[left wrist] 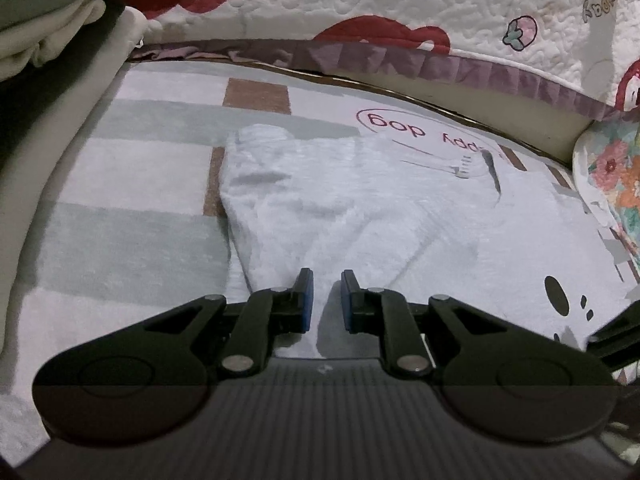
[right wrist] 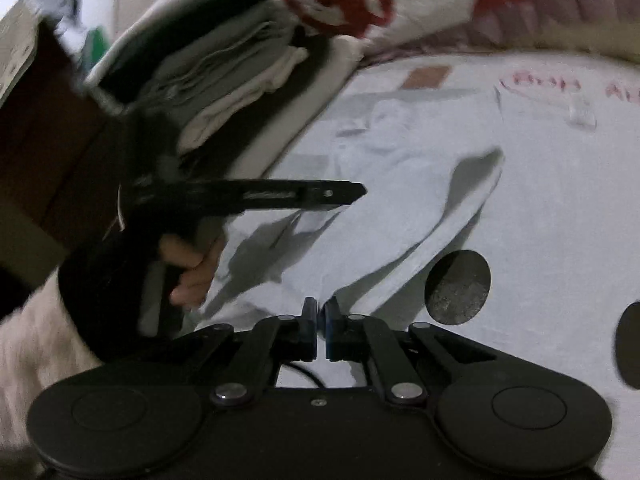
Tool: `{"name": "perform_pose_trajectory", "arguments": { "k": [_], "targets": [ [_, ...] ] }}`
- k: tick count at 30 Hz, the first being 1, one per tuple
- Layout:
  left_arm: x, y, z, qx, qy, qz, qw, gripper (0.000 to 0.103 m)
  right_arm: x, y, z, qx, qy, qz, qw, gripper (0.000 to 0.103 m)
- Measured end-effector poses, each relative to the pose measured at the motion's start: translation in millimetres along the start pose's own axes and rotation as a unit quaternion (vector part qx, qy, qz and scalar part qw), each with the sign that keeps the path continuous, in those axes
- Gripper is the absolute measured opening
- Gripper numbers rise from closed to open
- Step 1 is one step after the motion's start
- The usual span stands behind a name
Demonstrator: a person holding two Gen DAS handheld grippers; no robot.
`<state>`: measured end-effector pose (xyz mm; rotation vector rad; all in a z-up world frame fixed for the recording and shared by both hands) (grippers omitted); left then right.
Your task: Fold clothes
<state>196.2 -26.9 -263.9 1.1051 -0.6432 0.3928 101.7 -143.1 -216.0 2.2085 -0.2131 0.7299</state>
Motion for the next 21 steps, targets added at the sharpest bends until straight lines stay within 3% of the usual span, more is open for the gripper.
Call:
{"name": "perform_pose_trajectory", "arguments": {
  "k": [5, 9, 12, 14, 15, 16, 21],
  "targets": [
    [0, -1, -4, 0.001, 0.01, 0.005, 0.9999, 0.013, -14, 6, 9, -0.047, 0.037, -0.04, 0.997, 0.006],
    [0, 0, -5, 0.006, 0.006, 0.004, 1.0, 0.011, -25, -2, 15, -0.035, 0.024, -0.079, 0.996, 0.006],
    [-2, 15, 10, 0.002, -0.029, 0.004, 0.9996, 0.014, -30, -1, 15, -0.031, 0.021, -0.111, 0.993, 0.01],
    [-8, 28, 27, -0.019, -0.068, -0.002, 0.9975, 0.018, -26, 4, 15, -0.035, 0.019, -0.12, 0.992, 0.019],
    [-14, 36, 36, -0.031, -0.091, -0.013, 0.9952, 0.02, -21, 9, 18, -0.043, 0.02, -0.109, 0.993, 0.032],
    [-21, 43, 44, -0.043, -0.115, -0.025, 0.9921, 0.023, -15, 15, 22, -0.046, 0.016, -0.095, 0.994, 0.038],
    [-64, 73, 55, -0.06, -0.19, -0.086, 0.9762, 0.036, 24, 36, 61, -0.058, -0.057, 0.003, 0.997, 0.039]
  ]
}}
Point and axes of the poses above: each gripper's, at about its wrist camera, not at the fingertips, and y roughly against the way its jaws point, z to its right, x to its top, the point moved 8 cm from there along -y, roughly the way its jaws point
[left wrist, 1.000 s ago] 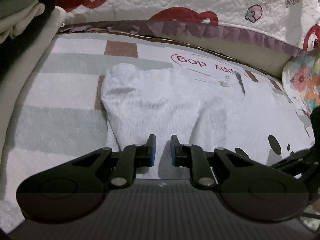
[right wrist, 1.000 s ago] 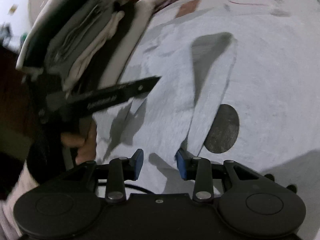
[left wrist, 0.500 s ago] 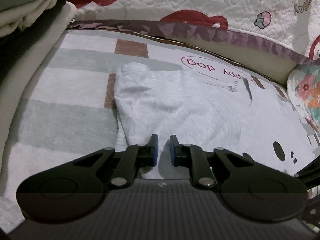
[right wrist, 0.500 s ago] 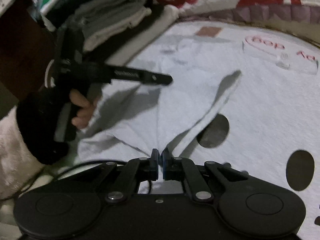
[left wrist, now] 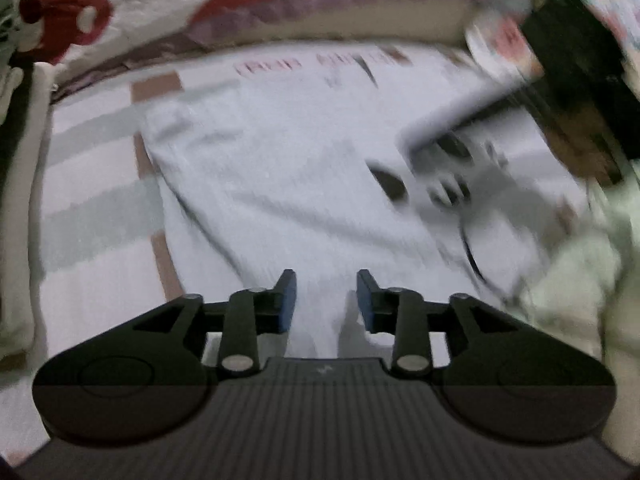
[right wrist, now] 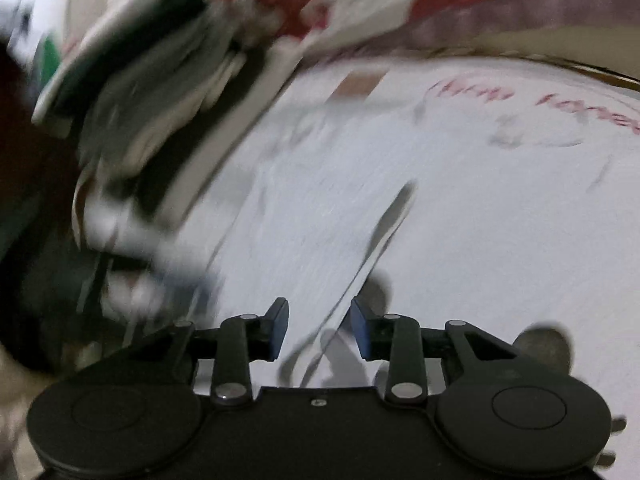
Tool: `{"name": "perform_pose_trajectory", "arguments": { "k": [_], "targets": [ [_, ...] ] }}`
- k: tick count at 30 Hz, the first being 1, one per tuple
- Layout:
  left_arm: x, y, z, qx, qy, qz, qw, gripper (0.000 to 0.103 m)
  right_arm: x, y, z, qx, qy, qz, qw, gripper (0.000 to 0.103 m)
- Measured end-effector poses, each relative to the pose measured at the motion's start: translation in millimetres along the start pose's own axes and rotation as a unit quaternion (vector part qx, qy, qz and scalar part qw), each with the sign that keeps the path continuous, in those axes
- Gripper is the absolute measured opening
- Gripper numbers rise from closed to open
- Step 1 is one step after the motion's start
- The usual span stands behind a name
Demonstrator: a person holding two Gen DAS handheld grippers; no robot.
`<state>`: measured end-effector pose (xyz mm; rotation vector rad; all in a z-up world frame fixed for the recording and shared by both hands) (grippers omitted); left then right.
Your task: Fold clothes
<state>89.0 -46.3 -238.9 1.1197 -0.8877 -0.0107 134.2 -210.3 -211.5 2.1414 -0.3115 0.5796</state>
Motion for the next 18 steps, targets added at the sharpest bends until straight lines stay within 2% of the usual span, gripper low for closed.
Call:
{"name": "perform_pose_trajectory", "arguments": {
  "k": [2, 6, 7, 8, 9, 10, 11, 12, 13, 16, 18],
  "targets": [
    [-15, 4, 5, 0.008, -0.016, -0.017, 0.9997, 0.04, 14, -6, 17, -0.011, -0.026, 0.027, 0.999, 0.04],
    [-28, 0, -2, 0.06, -0.009, -0.018, 0.998, 0.036, 33, -35, 38, -0.019, -0.057, 0.043, 0.997, 0.05],
    [-29, 0, -5, 0.072, -0.003, -0.012, 0.9973, 0.025, 35, -43, 40, -0.02, -0.061, 0.046, 0.997, 0.053],
    [-30, 3, -7, 0.075, 0.004, -0.004, 0.9972, 0.008, 37, -50, 42, -0.022, -0.064, 0.05, 0.996, 0.053],
    [-33, 5, -9, 0.075, 0.013, -0.001, 0.9971, 0.007, 39, -58, 42, -0.023, -0.066, 0.056, 0.996, 0.053],
    [-36, 9, -11, 0.082, 0.018, 0.003, 0.9965, 0.007, 42, -62, 39, -0.022, -0.053, 0.07, 0.996, 0.05],
    [-38, 13, -13, 0.091, 0.019, 0.005, 0.9957, 0.006, 42, -64, 35, -0.035, -0.024, 0.069, 0.997, 0.039],
    [-42, 18, -15, 0.097, 0.028, 0.006, 0.9949, 0.006, 41, -65, 30, -0.049, 0.006, 0.068, 0.996, 0.006],
    [-46, 22, -16, 0.103, 0.037, 0.007, 0.994, 0.006, 41, -67, 25, -0.063, 0.036, 0.067, 0.995, 0.003],
    [-52, 20, -19, 0.097, 0.054, 0.002, 0.9938, 0.005, 41, -57, 22, -0.09, 0.044, 0.085, 0.991, 0.002],
    [-54, 19, -19, 0.097, 0.056, -0.001, 0.9937, 0.005, 38, -63, 24, -0.111, 0.071, 0.074, 0.989, 0.003]
  ]
}}
Point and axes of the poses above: each gripper's, at about its wrist camera, not at the fingertips, and y roughly against the way its jaws point, z to its right, x to its top, the point moved 8 cm from there along -y, roughly the way its jaws point
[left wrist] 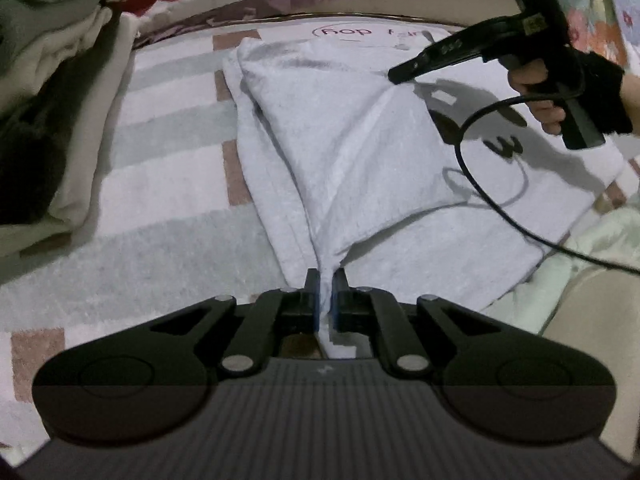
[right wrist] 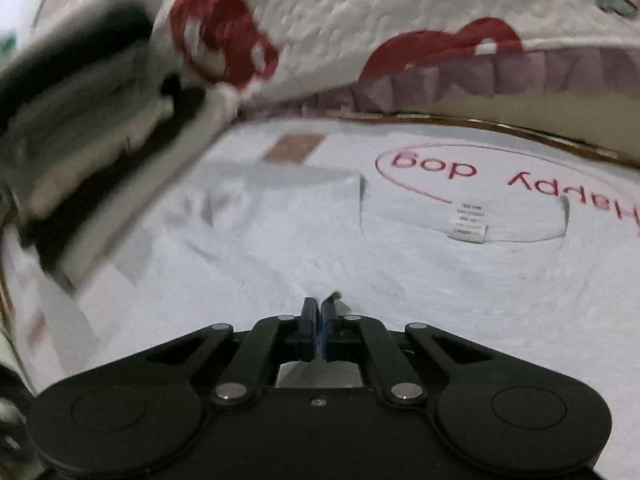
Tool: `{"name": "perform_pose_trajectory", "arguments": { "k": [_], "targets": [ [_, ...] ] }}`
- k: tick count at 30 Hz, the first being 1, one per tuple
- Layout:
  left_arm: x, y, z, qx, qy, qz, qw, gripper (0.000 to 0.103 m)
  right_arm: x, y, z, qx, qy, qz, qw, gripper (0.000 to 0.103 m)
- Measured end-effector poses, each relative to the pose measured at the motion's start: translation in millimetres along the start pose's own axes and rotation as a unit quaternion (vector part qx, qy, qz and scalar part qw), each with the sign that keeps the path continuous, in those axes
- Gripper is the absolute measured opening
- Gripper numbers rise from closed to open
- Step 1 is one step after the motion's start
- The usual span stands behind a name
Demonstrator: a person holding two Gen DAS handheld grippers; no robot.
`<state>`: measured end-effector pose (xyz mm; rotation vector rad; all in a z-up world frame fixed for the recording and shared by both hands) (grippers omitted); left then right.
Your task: Fold clothes
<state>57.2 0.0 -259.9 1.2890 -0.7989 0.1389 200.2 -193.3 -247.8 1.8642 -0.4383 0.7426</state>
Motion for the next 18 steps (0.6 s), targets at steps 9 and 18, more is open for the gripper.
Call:
{"name": "perform_pose_trajectory", "arguments": {
  "k": [9, 18],
  "targets": [
    [21, 26, -11, -0.058, 0.047, 0.019, 0.997, 0.024, 6, 45, -18, 0.039, 0.021, 0.034, 0.998, 0.024],
    [109, -23, -23, -0.064, 0.071, 0.098, 0.9907, 0.028, -53, 37, -90, 0.149, 0.104, -0.099, 0.978, 0.025]
  ]
}}
Point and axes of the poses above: each gripper's, at about its wrist camera, not at the fingertips, and y roughly against the way its jaws point, z to its right, x to its top, the point moved 8 cm from there along -y, roughly the way its jaws point
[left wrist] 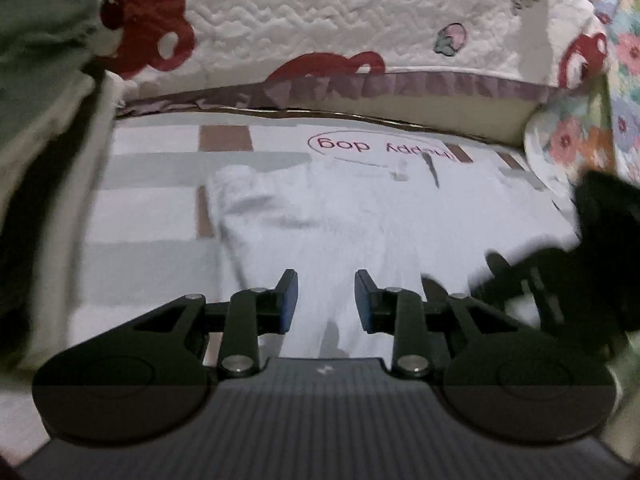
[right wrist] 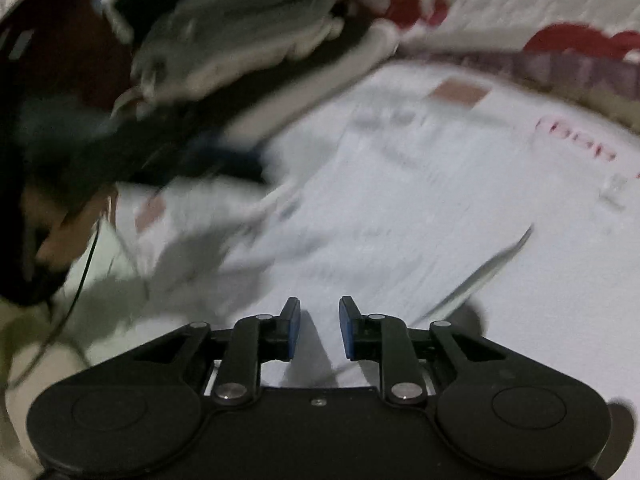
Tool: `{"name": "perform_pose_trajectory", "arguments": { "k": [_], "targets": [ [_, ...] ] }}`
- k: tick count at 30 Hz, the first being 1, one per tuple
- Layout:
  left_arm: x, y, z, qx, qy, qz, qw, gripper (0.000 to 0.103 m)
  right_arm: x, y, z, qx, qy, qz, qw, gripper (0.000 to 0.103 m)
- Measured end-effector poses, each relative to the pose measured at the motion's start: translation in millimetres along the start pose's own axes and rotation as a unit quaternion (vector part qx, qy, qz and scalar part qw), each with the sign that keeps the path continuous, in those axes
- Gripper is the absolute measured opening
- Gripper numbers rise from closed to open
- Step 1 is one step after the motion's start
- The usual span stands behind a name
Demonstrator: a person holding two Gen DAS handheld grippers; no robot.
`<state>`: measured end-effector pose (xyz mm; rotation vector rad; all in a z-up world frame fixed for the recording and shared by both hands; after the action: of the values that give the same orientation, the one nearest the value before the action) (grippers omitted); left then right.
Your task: Fold clothes
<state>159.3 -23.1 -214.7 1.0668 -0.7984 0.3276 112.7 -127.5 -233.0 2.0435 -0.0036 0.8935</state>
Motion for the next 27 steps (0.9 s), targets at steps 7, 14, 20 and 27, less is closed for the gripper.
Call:
{"name": "perform_pose_trajectory", "arguments": {
  "k": [7, 14, 20, 27],
  "targets": [
    [-3, -64, -28, 0.099, 0.003, -0.018, 0.9949, 0.021, -27, 5, -24, -0.023, 0.068, -0.047, 0.996, 0.026],
    [1, -65, -39, 0.125, 0.022, -0.023, 0.9916, 0.008, -49, 22, -27, -0.017, 0.065, -0.077, 0.995, 0.026],
    [4, -56, 8, 0.173, -0.048, -0.068, 0.9815, 0.064, -59, 83, 19, -0.08, -0.031, -0.029, 0.996, 0.03],
    [15, -55, 149, 0.028, -0.118, -0.042, 0.9917, 0.065, -139, 263, 160, -0.218, -0.333, 0.119, 0.91, 0.038]
  ]
}}
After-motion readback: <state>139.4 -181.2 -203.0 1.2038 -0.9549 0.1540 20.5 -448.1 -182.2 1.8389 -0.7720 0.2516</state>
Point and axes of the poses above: each gripper's, at about its wrist camera, not at the fingertips, and y roughly against the way its jaws point, z to its right, x to its top, the point moved 8 cm from there along -y, roughly the way its jaws point
